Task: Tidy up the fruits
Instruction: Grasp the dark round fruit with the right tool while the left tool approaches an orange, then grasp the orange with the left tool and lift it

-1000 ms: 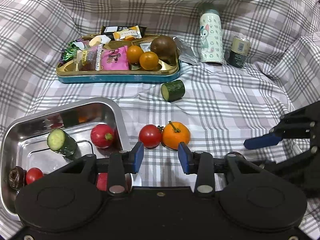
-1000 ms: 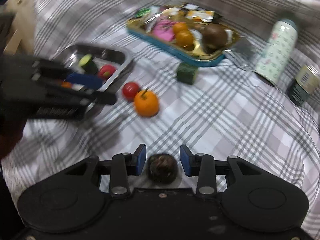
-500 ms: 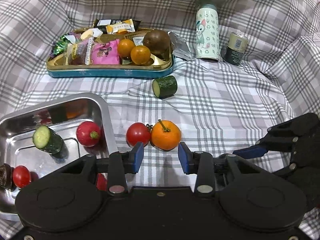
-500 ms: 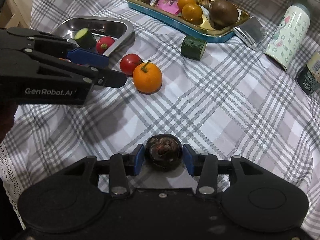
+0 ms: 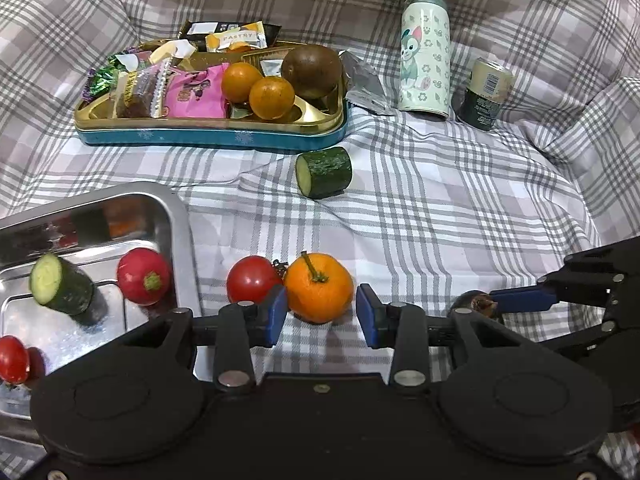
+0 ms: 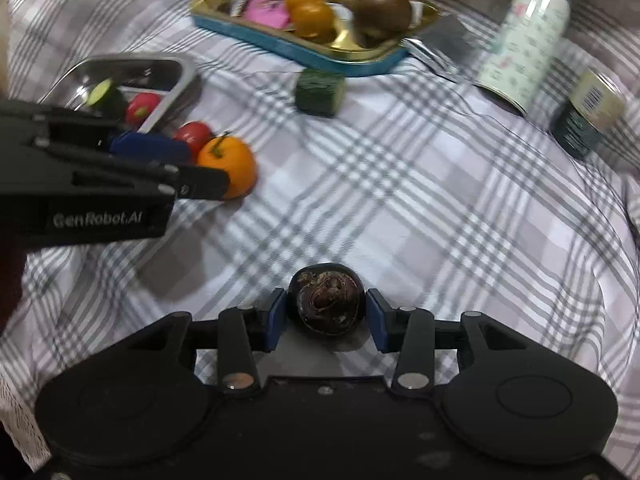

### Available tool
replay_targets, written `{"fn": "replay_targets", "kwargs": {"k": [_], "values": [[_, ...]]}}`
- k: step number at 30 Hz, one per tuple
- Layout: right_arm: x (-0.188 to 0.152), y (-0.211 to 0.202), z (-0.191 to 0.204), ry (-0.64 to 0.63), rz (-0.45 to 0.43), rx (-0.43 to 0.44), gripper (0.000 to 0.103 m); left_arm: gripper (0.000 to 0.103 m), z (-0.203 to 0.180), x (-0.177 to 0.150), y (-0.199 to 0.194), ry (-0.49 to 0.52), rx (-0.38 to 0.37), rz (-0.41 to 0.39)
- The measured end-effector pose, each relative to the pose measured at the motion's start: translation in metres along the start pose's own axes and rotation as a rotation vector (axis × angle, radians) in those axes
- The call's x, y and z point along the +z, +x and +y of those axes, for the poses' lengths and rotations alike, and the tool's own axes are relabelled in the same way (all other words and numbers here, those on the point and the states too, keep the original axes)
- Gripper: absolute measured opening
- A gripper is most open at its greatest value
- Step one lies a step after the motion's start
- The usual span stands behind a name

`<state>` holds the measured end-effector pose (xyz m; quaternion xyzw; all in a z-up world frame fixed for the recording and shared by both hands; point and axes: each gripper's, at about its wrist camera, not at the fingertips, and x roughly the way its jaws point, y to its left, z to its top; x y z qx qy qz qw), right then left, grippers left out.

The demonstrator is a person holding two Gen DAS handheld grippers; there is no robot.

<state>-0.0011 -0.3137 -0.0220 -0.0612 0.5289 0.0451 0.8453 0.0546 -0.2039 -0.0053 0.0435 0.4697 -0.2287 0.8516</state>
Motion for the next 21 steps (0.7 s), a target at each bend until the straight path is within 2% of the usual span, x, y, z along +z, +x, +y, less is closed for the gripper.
{"fn": "replay_targets", "kwargs": {"k": [12, 21], "values": [[0.009, 0.004, -0.034, 0.183, 0.017, -0.012, 0.045, 0.05, -0.009, 0.004, 0.013, -0.007, 0.046, -0.032], [0.014, 0.002, -0.048, 0.281, 0.003, -0.038, 0.045, 0.054, -0.011, 0.001, 0.013, -0.025, 0.045, -0.047]]}}
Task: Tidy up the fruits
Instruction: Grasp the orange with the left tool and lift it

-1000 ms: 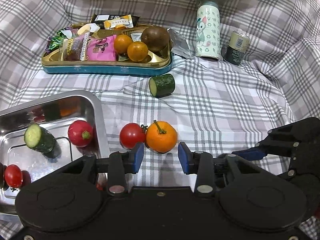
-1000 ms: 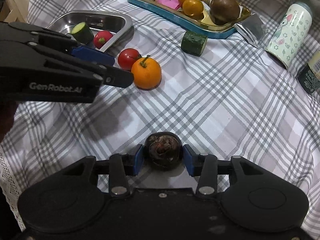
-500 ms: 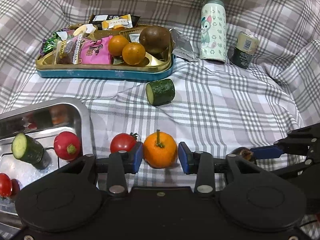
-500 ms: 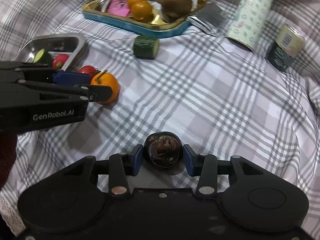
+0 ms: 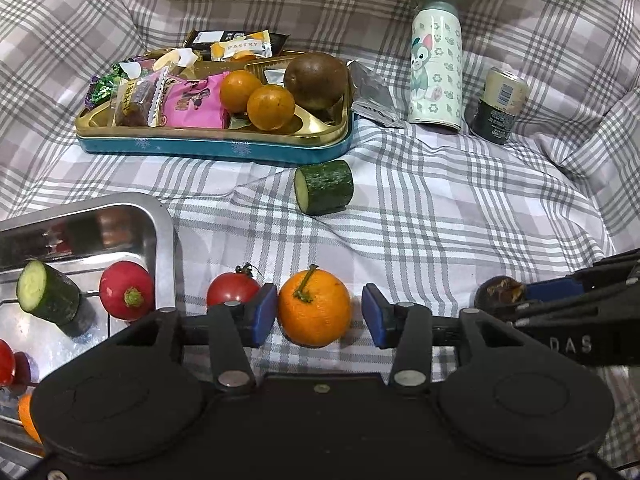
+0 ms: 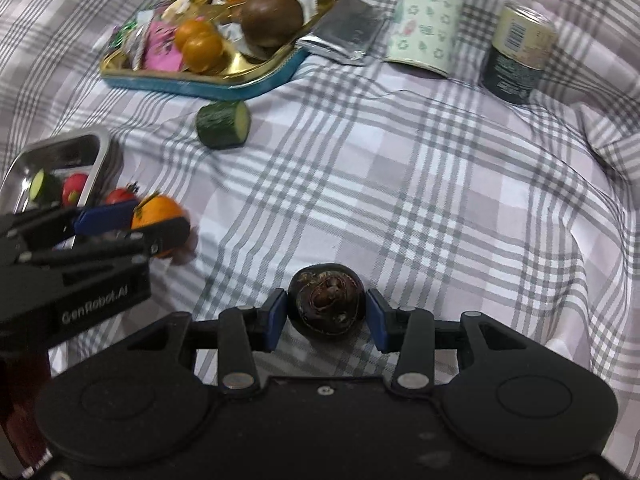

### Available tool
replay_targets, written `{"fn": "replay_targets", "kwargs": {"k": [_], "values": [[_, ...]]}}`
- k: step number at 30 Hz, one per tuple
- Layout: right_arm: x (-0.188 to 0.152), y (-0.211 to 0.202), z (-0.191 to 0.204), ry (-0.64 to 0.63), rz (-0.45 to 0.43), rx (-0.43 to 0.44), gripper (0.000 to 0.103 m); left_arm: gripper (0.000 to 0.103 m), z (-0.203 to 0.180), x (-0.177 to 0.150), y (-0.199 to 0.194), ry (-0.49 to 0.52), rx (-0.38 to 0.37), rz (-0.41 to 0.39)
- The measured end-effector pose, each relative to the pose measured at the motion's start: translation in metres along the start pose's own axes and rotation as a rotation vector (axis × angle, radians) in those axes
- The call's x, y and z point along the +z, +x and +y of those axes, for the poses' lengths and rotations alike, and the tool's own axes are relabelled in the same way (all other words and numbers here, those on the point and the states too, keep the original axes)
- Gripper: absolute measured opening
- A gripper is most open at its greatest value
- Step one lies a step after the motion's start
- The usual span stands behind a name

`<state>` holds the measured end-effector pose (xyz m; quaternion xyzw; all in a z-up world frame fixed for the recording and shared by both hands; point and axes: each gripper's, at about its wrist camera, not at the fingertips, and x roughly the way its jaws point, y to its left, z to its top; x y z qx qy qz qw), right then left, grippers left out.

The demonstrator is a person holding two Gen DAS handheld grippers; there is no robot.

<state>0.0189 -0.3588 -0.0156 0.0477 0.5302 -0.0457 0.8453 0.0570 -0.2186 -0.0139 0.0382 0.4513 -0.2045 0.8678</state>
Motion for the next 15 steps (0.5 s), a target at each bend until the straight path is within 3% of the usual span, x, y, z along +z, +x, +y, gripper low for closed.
{"fn": "replay_targets", "kwargs": {"k": [7, 12, 15], "values": [[0.004, 0.001, -0.007, 0.056, -0.008, -0.016, 0.045, 0.055, -0.003, -0.002, -0.004, -0.01, -0.059, -0.014], [0.005, 0.001, -0.011, 0.078, -0.013, -0.025, 0.045, 0.055, 0.0, -0.005, 0.009, -0.034, -0.042, 0.045], [0.006, 0.001, -0.013, 0.088, -0.016, -0.027, 0.045, 0.055, 0.0, -0.007, 0.009, -0.035, -0.032, 0.026]]}}
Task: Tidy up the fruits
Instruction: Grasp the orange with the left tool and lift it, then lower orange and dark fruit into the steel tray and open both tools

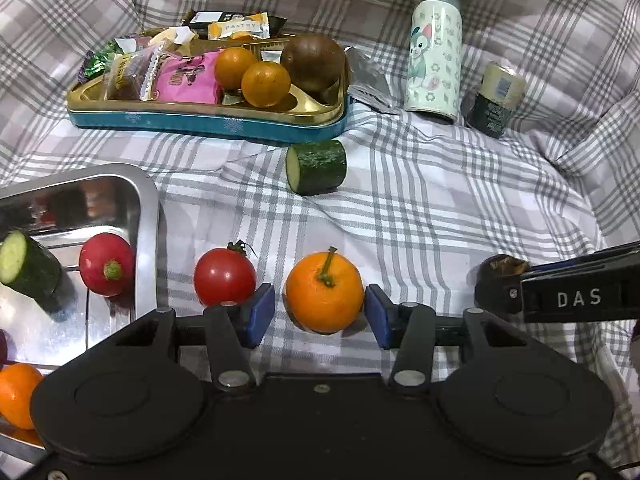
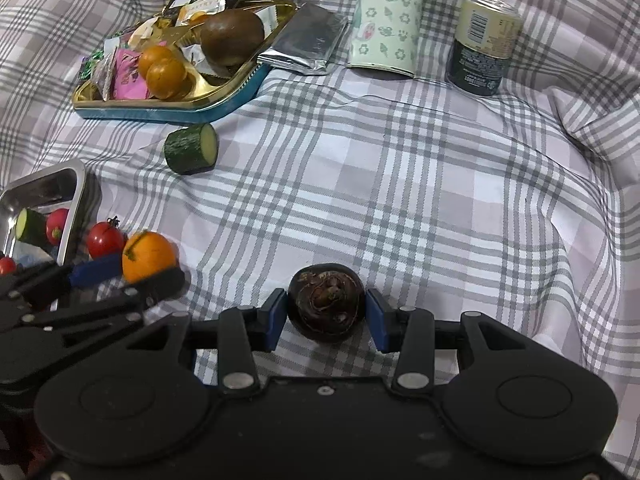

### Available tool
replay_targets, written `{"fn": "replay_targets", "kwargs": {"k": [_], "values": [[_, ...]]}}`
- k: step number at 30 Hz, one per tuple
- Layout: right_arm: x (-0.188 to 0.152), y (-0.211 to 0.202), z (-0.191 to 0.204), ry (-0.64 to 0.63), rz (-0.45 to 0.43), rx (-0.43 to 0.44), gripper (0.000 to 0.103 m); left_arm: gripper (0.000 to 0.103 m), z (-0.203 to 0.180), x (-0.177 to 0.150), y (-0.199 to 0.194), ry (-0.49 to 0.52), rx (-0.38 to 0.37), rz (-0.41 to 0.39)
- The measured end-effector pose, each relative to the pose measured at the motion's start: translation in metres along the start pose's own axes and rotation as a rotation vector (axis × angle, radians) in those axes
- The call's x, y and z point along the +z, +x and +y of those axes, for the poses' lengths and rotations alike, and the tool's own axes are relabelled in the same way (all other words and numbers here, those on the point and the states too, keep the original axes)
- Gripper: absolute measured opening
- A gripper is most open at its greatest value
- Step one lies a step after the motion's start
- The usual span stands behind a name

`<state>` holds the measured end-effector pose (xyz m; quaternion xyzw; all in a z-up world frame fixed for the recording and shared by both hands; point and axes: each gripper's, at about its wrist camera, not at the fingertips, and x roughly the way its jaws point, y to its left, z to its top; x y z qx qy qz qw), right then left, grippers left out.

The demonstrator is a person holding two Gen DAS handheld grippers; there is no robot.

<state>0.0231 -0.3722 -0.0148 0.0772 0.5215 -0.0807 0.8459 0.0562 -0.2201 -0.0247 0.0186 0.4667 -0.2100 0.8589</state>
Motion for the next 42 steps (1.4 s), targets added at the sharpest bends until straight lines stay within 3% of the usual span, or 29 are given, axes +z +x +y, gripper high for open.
{"fn": "replay_targets", "kwargs": {"k": [15, 24, 32, 42], "values": [[0.003, -0.003, 0.0, 0.048, -0.026, -0.02, 0.045, 0.048, 0.005, 0.006, -0.004, -0.052, -0.038, -0.027], [0.012, -0.015, 0.004, 0.14, -0.136, -0.039, 0.045, 0.048, 0.022, 0.019, -0.039, -0.082, -0.029, -0.105], [0.015, -0.036, 0.02, 0.211, -0.282, 0.017, 0.045, 0.048, 0.061, 0.024, -0.073, -0.113, 0.069, -0.173], [0.013, -0.046, 0.067, 0.192, -0.318, 0.128, 0.045, 0.048, 0.116, 0.017, -0.1, -0.144, 0.223, -0.203]]}}
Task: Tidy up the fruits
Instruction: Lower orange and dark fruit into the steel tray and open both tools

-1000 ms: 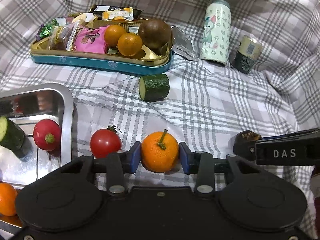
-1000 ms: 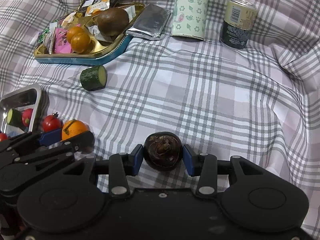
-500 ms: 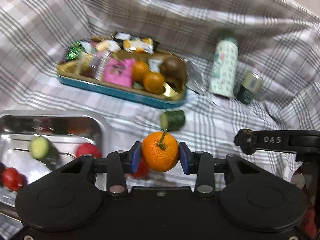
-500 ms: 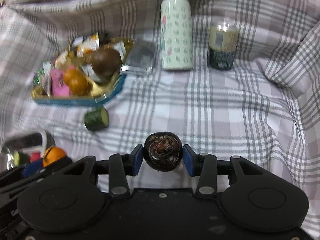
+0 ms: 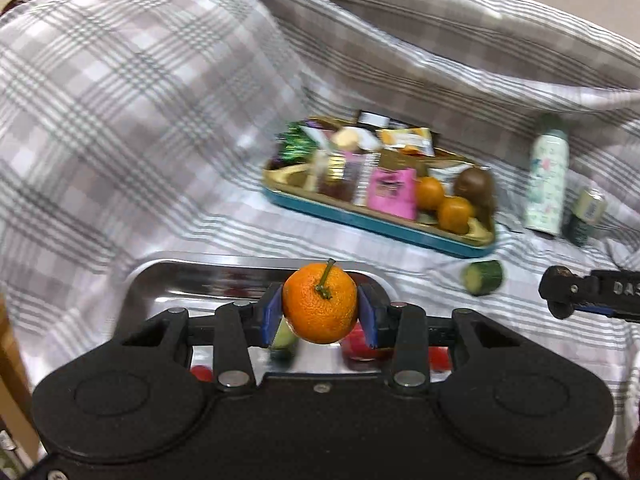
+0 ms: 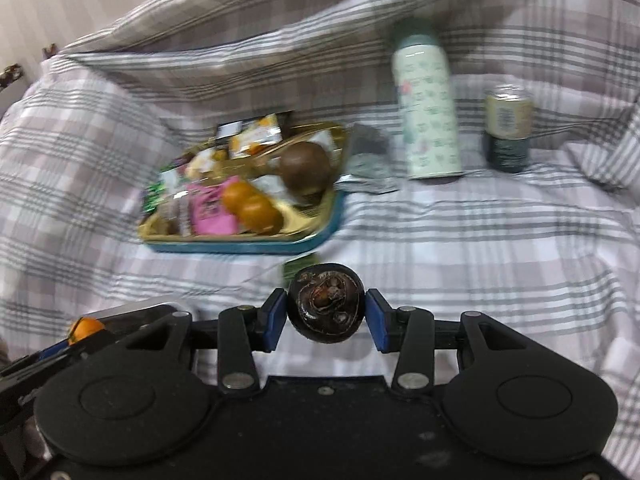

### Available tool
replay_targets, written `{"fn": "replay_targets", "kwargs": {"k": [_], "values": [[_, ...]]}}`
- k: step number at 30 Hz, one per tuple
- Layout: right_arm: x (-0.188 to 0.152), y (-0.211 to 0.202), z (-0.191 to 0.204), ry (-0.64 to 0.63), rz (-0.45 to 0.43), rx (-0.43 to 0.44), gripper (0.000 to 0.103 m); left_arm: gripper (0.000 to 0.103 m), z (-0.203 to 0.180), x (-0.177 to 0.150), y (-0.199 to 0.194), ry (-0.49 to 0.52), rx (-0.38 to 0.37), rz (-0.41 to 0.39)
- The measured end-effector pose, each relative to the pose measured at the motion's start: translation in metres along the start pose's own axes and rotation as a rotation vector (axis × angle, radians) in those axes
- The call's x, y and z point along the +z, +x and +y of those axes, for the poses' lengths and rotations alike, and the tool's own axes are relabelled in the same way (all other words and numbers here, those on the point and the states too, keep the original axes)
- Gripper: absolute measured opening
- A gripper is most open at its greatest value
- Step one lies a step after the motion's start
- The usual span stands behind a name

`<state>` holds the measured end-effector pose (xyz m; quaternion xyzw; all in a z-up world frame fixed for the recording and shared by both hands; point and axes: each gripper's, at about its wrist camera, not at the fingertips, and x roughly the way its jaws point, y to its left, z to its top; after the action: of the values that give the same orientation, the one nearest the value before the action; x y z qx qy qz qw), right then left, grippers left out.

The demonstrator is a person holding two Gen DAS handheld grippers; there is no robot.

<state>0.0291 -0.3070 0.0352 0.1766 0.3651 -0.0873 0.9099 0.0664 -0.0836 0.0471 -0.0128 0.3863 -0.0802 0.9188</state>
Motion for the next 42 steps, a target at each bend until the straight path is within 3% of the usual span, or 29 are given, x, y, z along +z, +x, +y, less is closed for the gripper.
{"fn": "replay_targets", "kwargs": {"k": [17, 29, 39, 42], "values": [[-0.063, 0.014, 0.126, -0.239, 0.038, 0.266, 0.045, 0.048, 0.059, -0.005, 0.004, -0.029, 0.114, 0.011], [-0.064, 0.044, 0.141, -0.24, 0.091, 0.245, 0.045, 0.048, 0.085, -0.006, 0.022, -0.058, 0.16, 0.059], [-0.066, 0.043, 0.149, -0.257, 0.082, 0.276, 0.047, 0.048, 0.096, -0.011, 0.034, -0.09, 0.179, 0.121], [-0.067, 0.041, 0.15, -0.266, 0.078, 0.275, 0.047, 0.048, 0.094, -0.011, 0.032, -0.084, 0.189, 0.106]]}}
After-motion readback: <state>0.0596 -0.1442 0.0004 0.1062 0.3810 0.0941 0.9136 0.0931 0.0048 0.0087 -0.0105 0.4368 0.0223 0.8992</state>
